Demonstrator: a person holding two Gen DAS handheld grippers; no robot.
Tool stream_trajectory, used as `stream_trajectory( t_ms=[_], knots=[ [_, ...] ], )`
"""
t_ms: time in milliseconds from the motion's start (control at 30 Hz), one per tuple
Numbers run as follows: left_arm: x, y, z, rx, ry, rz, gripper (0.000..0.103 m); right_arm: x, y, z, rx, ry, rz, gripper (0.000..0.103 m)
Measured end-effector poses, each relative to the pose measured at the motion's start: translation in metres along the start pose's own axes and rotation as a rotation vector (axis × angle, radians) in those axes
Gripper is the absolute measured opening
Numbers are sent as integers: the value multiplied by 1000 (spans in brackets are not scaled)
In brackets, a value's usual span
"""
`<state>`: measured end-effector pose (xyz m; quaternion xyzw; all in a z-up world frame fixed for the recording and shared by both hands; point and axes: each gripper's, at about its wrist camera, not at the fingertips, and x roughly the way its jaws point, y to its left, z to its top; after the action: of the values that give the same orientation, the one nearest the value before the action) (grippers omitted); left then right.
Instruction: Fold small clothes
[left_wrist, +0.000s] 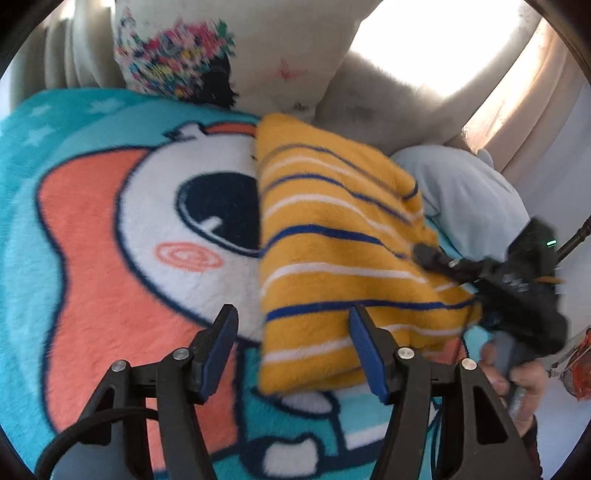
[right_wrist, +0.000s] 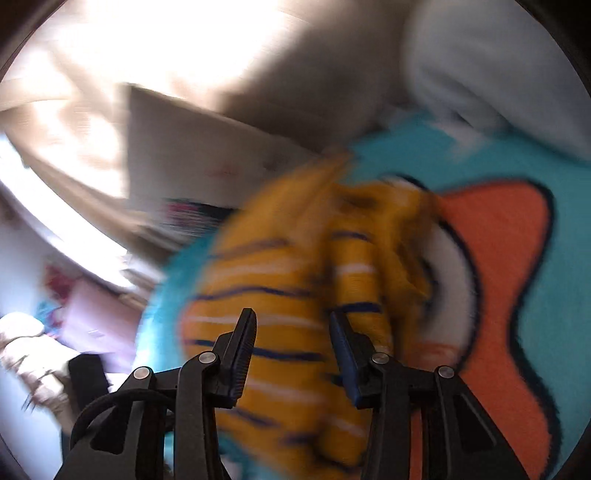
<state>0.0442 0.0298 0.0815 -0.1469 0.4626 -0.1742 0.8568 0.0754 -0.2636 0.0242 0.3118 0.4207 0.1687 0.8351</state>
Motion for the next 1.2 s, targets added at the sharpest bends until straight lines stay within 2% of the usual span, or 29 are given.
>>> stream_trajectory(
  t_ms=[133,267,300,400,433,533,567,633,700,800,867,967,1200],
  knots=[
    [-31,4,-7,16,-98,91,74,-14,7,0,-13,-38,23,45],
    [-53,6,-14,22,-184,191,75,-31,45,16,-127,-150,17,45],
    [-56,7,-15,23,-200,210,75,-28,52,24,-143,-155,33,45],
    [-62,5,-15,42,-238,259,76,-2,58,40,-128,-98,109,49],
    [-65,3,-15,56,-253,282,77,9,56,44,-118,-69,106,49],
    [-74,-3,-17,100,-299,338,83,40,35,52,-98,-44,-57,46],
    [-78,-3,-18,107,-312,349,84,43,25,53,-92,-49,-88,42],
    [-85,-5,-20,117,-350,373,88,30,17,50,-56,-90,-89,44],
    [-88,-6,-21,121,-372,388,89,12,17,42,-35,-117,-92,48],
    [-92,-12,-23,137,-404,408,91,-21,30,18,-78,-169,-89,56],
    [-92,-16,-26,154,-407,420,92,-42,38,-4,-130,-215,-117,61],
    [-91,-21,-31,171,-385,417,92,-65,47,-43,-201,-268,-199,62],
    [-94,-35,-48,209,-364,429,92,-97,54,-92,-264,-314,-313,67]
  ],
)
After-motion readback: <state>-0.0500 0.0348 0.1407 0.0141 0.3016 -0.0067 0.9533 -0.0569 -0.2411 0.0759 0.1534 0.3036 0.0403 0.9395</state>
